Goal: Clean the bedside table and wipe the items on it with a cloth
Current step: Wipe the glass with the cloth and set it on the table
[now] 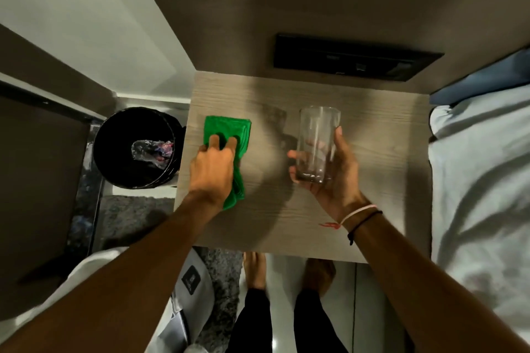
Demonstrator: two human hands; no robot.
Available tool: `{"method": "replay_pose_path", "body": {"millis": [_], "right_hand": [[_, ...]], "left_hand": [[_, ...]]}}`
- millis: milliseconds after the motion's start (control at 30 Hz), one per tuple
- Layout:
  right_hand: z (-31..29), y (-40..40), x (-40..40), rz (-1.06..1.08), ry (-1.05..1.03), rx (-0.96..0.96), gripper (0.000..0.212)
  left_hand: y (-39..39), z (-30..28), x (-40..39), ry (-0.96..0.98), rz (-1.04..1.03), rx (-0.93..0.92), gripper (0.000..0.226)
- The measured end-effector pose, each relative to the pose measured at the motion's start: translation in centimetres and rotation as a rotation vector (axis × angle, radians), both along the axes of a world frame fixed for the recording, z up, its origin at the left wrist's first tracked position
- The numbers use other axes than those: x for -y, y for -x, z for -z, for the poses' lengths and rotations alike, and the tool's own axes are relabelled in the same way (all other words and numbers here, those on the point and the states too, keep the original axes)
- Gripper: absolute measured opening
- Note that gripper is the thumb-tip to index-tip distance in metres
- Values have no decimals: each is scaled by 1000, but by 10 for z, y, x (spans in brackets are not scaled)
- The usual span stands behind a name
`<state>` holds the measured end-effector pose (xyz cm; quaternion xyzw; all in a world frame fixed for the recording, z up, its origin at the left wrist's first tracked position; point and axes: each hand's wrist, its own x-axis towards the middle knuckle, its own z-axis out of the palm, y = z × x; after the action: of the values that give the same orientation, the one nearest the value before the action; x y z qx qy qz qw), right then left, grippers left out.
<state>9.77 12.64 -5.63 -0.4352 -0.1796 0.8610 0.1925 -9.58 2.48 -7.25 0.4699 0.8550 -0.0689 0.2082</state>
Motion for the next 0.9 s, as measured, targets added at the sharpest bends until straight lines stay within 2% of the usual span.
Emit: {"method": "replay_pose_path", "body": {"millis": [133,267,367,467,567,667,733,833,900], "right_hand": [[-4,-9,3,-44,-34,15,59],[-2,-12,4,-58,-16,27,65],[-1,-13,10,-42,61,-61,72],[-5,-10,13,-25,89,-125,79],[-11,-8,13,72,78,-60,61],[-9,-13,12,77,76,-21,48],[-9,-18,9,53,62,-11,48],[-13,-20,1,77,131,-139,44],[-13,-20,-3,84,138,-192,59]], "left_hand": [[7,-21,-9,-242,-153,215,43],[7,-63,-39,-604,-178,402,53],[-10,-86,-55,-746,-106,473,48],[-42,-93,-54,-660,80,468,48],[-61,-92,-41,-597,163,418,49],[-65,-88,-22,-577,225,464,49],[-66,-89,-10,-532,281,542,49],[-57,-97,2,-472,303,653,48],[-43,-102,2,-507,261,647,49]]}}
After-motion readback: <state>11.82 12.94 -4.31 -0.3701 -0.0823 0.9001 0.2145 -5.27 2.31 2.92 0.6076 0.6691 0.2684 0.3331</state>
